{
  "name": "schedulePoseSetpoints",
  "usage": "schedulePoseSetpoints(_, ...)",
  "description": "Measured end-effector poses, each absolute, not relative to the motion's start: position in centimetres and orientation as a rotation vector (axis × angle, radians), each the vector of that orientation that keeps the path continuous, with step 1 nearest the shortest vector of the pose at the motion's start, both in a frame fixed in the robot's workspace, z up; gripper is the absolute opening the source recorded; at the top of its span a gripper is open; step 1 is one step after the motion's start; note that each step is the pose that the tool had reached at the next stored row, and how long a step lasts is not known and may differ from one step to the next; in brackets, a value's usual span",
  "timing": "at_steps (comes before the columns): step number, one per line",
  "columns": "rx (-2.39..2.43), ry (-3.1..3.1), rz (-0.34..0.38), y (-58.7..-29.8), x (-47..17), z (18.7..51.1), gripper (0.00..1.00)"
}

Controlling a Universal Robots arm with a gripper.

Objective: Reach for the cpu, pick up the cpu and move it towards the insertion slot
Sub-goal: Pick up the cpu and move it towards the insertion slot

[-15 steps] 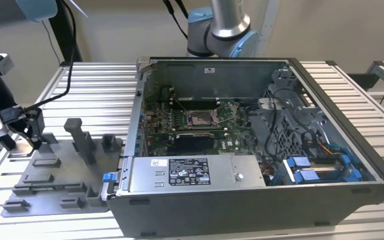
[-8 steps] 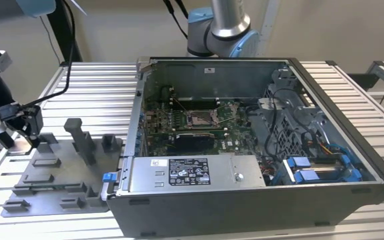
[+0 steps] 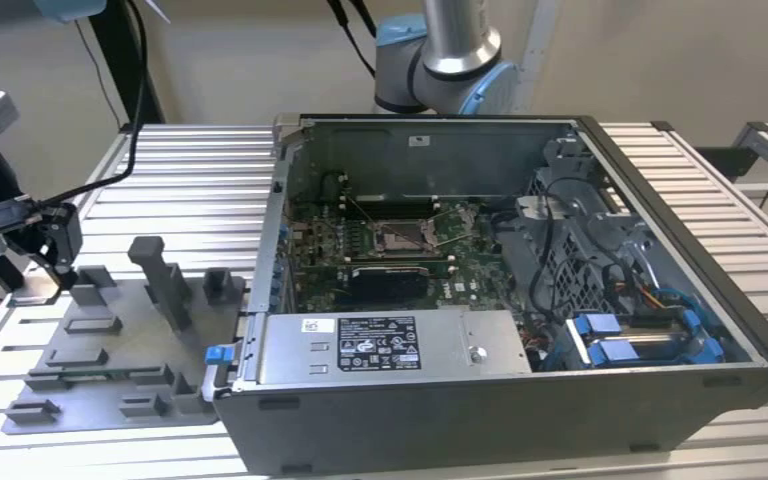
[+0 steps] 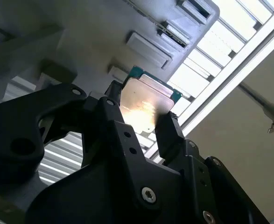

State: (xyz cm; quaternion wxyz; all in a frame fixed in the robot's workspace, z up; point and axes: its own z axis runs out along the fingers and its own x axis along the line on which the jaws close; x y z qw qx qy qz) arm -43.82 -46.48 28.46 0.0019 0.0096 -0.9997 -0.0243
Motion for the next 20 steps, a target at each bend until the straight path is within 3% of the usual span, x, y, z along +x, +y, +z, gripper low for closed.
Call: schedulePoseSetpoints(20,0.03,-3.137,-0.076,-46.5,-43.8,30.4,0.0)
